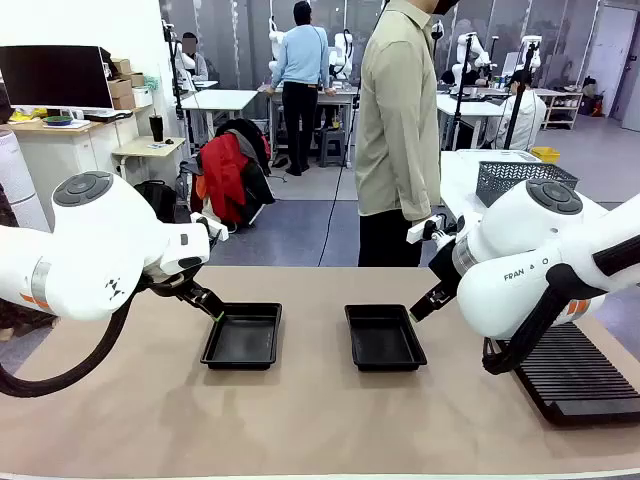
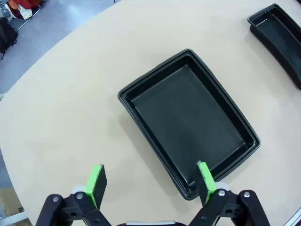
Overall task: Inspect and transfer BCBs to ESD trays.
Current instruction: Pick up the Blank PCB from the PCB Rack and place it in the left ESD tray.
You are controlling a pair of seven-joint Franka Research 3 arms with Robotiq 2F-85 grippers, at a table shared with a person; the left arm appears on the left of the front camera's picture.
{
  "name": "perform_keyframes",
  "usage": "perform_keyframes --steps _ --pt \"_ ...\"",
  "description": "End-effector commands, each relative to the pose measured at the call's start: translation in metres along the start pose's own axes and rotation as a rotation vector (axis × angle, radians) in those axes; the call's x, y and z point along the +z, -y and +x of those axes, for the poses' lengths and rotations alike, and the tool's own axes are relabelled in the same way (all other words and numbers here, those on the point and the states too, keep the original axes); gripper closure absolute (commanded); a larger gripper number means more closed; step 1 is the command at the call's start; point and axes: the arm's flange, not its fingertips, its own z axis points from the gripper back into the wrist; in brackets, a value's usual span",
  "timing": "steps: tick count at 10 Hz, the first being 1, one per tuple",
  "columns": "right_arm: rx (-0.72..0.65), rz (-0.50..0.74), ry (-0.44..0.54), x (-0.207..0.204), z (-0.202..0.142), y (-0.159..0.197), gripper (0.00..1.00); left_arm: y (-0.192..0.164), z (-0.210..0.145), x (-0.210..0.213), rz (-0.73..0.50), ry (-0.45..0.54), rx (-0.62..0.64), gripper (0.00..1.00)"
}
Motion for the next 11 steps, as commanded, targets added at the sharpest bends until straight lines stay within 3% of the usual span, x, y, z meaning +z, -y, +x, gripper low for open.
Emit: perform_keyframes --steps 1,11 --pt "0.0 0.0 0.0 0.0 0.0 0.0 0.0 0.0 -0.0001 0.0 0.0 0.0 0.0 0.0" --pt "0.0 0.0 0.0 0.0 0.0 0.0 0.0 0.0 -0.0001 0.0 0.0 0.0 0.0 0.0"
